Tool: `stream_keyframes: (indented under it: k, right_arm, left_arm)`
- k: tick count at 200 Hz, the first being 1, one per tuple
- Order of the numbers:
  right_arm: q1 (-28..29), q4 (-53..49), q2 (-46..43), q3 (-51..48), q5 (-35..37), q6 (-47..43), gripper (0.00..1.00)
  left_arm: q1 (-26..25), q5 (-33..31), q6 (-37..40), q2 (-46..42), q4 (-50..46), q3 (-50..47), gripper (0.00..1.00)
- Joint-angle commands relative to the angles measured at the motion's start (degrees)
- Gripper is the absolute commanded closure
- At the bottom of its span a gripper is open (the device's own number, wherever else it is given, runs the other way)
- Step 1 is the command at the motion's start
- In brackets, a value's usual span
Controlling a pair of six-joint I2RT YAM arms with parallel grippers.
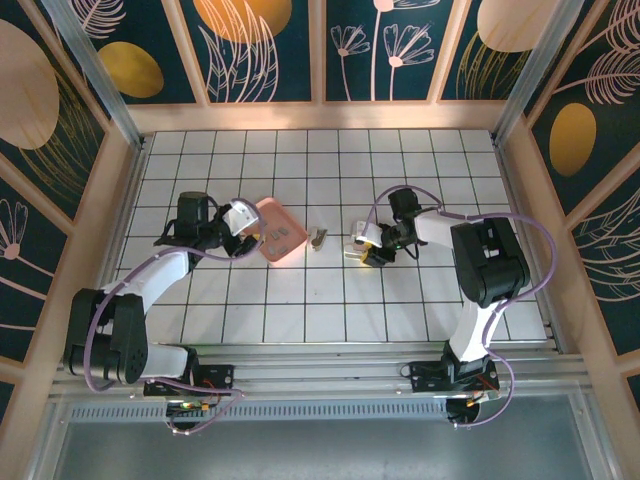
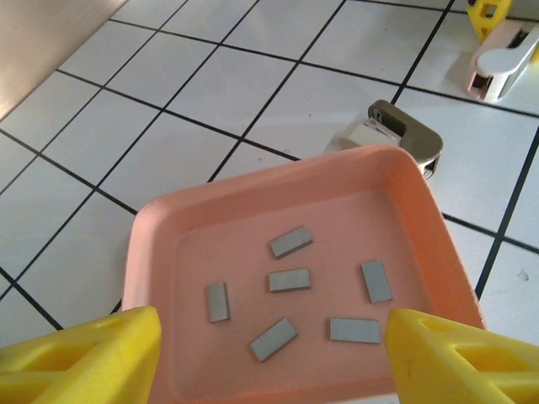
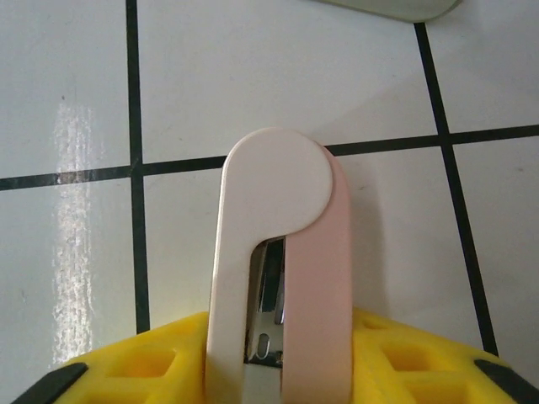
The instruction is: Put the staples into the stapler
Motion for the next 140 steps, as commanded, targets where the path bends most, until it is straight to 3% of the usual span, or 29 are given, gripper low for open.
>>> stream_keyframes:
  k: [1,57,89,118,140]
  right_arm:
    - [-0.18,2.14,-0.75,-0.08,0.92,-2.09,0.67]
    - [1.14,21.3,-13.23,-8.42,-3.68,-0.62,0.69]
    - [5.19,37.13,-18.22,-13.26,-0.46,3.62,0.68]
    - [8.82,45.7,-20.27,-15.57,1.69,4.58,0.68]
    - [10.46,49.39,-20.9,-16.52,1.6,5.07,0.68]
  left_arm:
    - [-0.73,2.85,-4.78,1.09,-1.96,3.4,0.32]
    - [-4.55,7.58,-26.45,2.68,-2.68,9.47,0.39]
    - [-9.96,6.01,-38.41,3.41,-3.33,13.25,0.37]
    - [-12.47,9.94,-46.44,5.02,-3.22,15.67,0.36]
    - [-13.62,14.18,-47.71,5.46,-2.62,15.47,0.4]
